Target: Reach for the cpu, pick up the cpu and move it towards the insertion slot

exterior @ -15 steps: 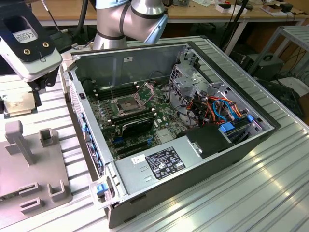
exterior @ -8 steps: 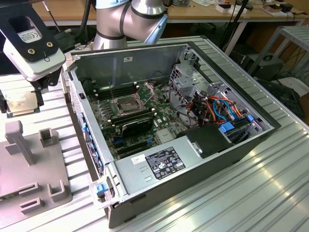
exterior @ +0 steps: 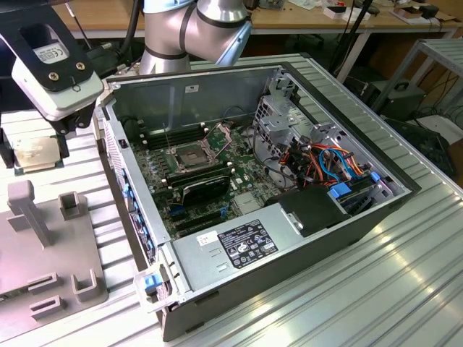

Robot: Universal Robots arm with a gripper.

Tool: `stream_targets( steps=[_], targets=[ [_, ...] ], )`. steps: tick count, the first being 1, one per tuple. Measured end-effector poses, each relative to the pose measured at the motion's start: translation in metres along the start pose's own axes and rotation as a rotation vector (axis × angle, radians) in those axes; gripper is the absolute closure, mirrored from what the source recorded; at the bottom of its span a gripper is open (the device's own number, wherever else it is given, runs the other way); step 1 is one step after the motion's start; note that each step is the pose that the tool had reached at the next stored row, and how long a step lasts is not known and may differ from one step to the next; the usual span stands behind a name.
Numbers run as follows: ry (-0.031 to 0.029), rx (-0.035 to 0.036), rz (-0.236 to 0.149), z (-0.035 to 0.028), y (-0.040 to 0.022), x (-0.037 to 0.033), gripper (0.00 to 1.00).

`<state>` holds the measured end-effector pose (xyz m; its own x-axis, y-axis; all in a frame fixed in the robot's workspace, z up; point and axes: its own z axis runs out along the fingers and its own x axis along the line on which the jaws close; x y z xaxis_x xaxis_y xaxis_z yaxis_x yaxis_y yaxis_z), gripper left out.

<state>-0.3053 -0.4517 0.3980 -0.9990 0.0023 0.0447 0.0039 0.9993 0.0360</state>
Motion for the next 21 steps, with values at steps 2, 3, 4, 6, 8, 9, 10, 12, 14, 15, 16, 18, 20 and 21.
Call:
stream_targets(
  steps=[2,3,4,6,8,9,10,12,14,15,16,18,20,21],
  targets=[
    [0.0,0.0,0.0,0.0,0.0,-0.0015,0.45],
    [0.0,0.0,0.0,0.0,0.0,-0.0019,0.45],
    [0.0,0.0,0.0,-0.0001,0.0,-0.0026,0.45],
    [0.0,0.0,0.0,-0.0001,0.0,-0.0036,0.45],
    [0.0,0.0001,0.0,-0.0002,0.0,-0.0046,0.45],
    [0.0,0.0001,0.0,-0.0002,0.0,-0.005,0.45],
    [0.0001,0.0,0.0,-0.0002,0.0,-0.0053,0.45],
    [0.0001,0.0001,0.0,-0.0002,0.0,-0.006,0.45],
    [0.0,0.0001,0.0,-0.0002,0.0,-0.0067,0.45],
    [0.0,0.0,0.0,-0.0002,0.0,-0.007,0.45],
    [0.0001,0.0,0.0,-0.0002,0.0,-0.0075,0.45],
    [0.0,0.0,0.0,-0.0002,0.0,-0.0082,0.45],
    [0.0,0.0001,0.0,-0.0003,0.0,-0.0092,0.45],
    [0.0,0.0001,0.0,-0.0003,0.0,-0.0095,0.45]
  ],
)
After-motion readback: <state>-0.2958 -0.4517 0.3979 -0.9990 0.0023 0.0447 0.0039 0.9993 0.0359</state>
